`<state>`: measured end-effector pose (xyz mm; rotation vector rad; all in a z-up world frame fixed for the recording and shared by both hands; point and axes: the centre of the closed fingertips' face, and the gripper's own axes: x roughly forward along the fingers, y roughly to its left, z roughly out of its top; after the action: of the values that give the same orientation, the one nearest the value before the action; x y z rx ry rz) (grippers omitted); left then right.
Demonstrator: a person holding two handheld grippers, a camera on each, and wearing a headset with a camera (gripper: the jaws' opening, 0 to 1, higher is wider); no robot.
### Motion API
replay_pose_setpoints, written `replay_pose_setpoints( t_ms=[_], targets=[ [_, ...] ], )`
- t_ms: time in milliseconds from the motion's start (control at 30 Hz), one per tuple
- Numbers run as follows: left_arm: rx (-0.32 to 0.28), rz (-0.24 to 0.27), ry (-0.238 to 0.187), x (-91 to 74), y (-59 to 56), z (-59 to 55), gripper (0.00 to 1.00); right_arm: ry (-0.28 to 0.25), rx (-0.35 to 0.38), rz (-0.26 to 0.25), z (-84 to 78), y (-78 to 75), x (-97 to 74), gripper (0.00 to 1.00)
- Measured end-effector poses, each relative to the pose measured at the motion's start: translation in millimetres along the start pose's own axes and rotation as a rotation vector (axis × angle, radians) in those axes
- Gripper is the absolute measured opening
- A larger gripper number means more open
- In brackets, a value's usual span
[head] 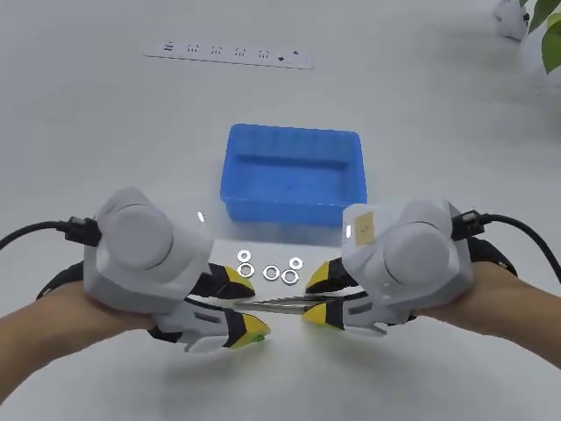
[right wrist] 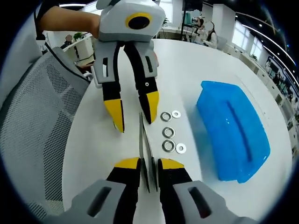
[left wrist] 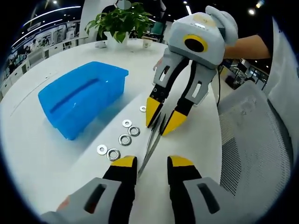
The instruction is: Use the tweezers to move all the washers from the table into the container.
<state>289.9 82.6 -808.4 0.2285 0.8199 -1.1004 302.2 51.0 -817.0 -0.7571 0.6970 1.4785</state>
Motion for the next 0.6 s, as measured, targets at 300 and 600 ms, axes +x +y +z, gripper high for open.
replay_pose_setpoints(
  t_ms=[300, 600],
  targets=[
    [0.002, -0.017, -0.004, 2.6, -0.4, 3.1, 0.27, 0.015, -0.085, 0.003, 2.0, 5.9, 1.8, 0.08],
    [0.046, -0.007, -0.024, 4.6, -0.8, 4.3, 0.24, -0.020, -0.052, 0.027, 9.6, 15.1, 1.1, 0.07]
  ],
)
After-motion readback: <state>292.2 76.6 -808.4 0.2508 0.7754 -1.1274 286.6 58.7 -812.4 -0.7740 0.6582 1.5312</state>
